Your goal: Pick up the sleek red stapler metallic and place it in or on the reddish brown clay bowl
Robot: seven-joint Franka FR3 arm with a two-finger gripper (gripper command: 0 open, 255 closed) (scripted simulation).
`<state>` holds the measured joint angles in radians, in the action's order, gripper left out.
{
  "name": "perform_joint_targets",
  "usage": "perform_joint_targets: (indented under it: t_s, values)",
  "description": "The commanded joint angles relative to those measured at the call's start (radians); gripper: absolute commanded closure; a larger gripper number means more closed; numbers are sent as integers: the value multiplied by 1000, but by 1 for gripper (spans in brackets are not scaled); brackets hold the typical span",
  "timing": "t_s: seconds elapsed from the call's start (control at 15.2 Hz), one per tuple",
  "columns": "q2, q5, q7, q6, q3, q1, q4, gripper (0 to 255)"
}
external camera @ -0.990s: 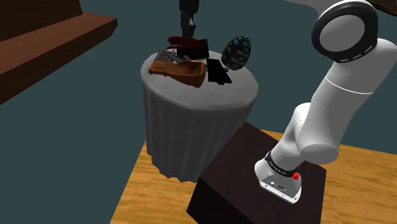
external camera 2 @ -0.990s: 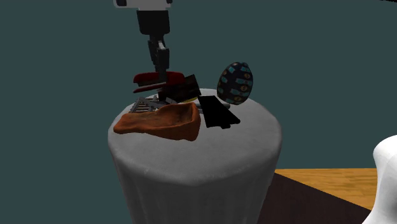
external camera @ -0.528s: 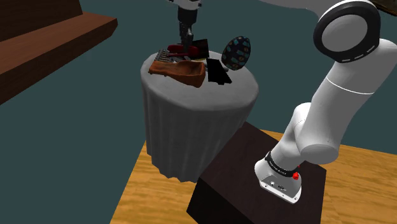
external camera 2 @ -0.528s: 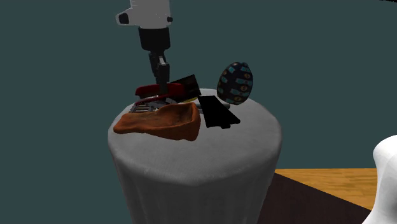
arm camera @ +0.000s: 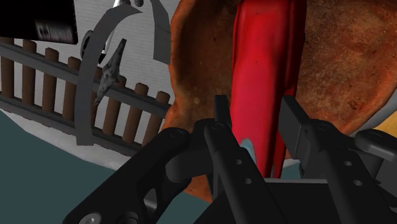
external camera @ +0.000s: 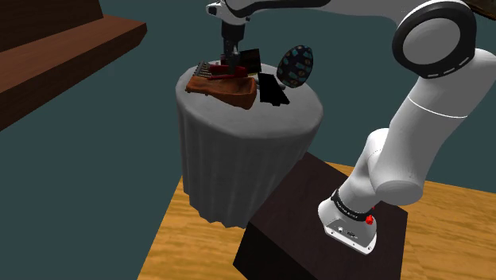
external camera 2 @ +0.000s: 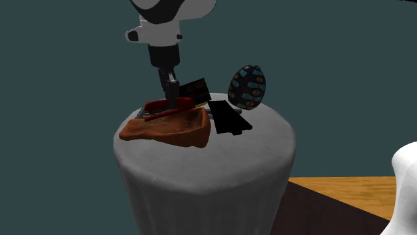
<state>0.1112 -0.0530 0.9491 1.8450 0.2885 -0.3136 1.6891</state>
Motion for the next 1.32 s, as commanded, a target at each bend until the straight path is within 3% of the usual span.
perform_joint_targets:
  t_s: [0.0,0.26,0.33,0.66,0.92,1.25]
  values:
    - [-1,0,0,2,0,0,2,255]
    - [-1,0,0,2,0,0,2,255]
    - [-1,0,0,2,0,0,2,0]
    - [-1,0,0,2,0,0,2,0]
    - [-1,1,1,-125,-2,-3,-125,0]
    - [-1,1,1,-125,-2,-3,-125,0]
